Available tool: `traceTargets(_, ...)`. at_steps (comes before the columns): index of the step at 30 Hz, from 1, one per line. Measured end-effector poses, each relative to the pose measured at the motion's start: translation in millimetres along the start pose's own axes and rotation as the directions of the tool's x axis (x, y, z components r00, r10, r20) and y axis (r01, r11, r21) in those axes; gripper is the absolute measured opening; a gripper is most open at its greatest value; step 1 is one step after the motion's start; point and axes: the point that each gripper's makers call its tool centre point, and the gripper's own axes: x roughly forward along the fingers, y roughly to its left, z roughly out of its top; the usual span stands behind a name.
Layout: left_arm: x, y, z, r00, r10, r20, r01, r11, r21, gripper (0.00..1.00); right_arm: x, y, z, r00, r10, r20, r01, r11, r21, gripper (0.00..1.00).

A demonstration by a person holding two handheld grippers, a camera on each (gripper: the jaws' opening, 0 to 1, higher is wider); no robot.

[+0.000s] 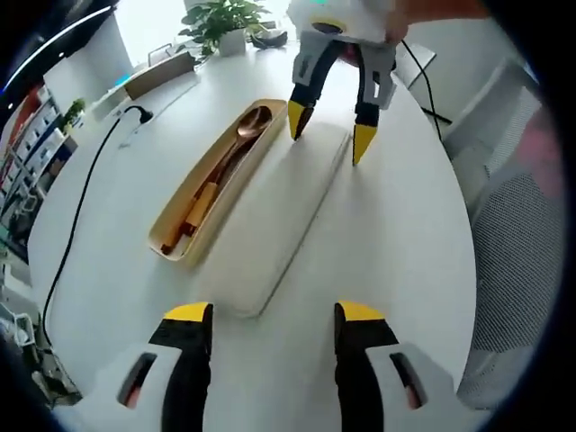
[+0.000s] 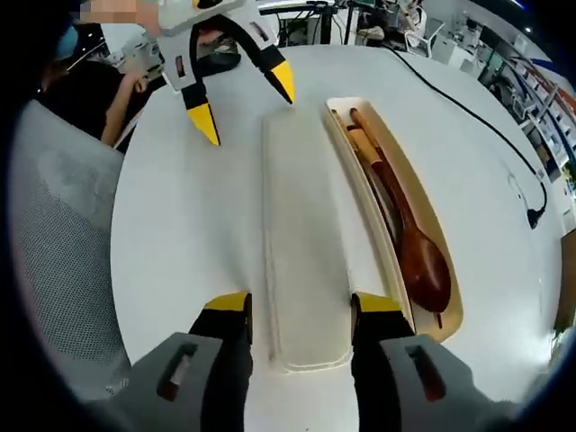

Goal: Arrange the utensils inside the cutlery case until each visible utensil rests in its matching compartment.

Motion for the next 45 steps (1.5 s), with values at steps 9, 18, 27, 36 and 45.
traceTargets(9,1,-3.8,11.4,1.0,-0.008,0.025,0.007,1.0,0.021,0.64,-3,17,-10.0,0.998,0.022,-0.061,-0.027,0.995,-0.092,0.34)
traceTargets(18,13,-19.9,18.7,0.999,-0.028,0.039,0.026,0.998,0.056,0.68,-11,24,-15.8,0.995,0.019,-0.093,-0.03,0.992,-0.124,0.34)
traceTargets(27,14,-24.8,20.5,0.998,-0.052,0.032,0.049,0.994,0.094,0.67,-24,19,-1.9,0.998,-0.009,-0.067,0.0,0.991,-0.133,0.34)
traceTargets(36,18,-41.3,24.6,0.993,-0.103,0.064,0.097,0.992,0.085,0.45,-25,23,-4.6,0.997,0.043,-0.06,-0.048,0.995,-0.085,0.14)
traceTargets(45,17,-35.8,25.0,0.995,-0.085,0.057,0.079,0.992,0.097,0.44,-26,11,-1.7,0.999,-0.035,0.014,0.037,0.992,-0.121,0.34)
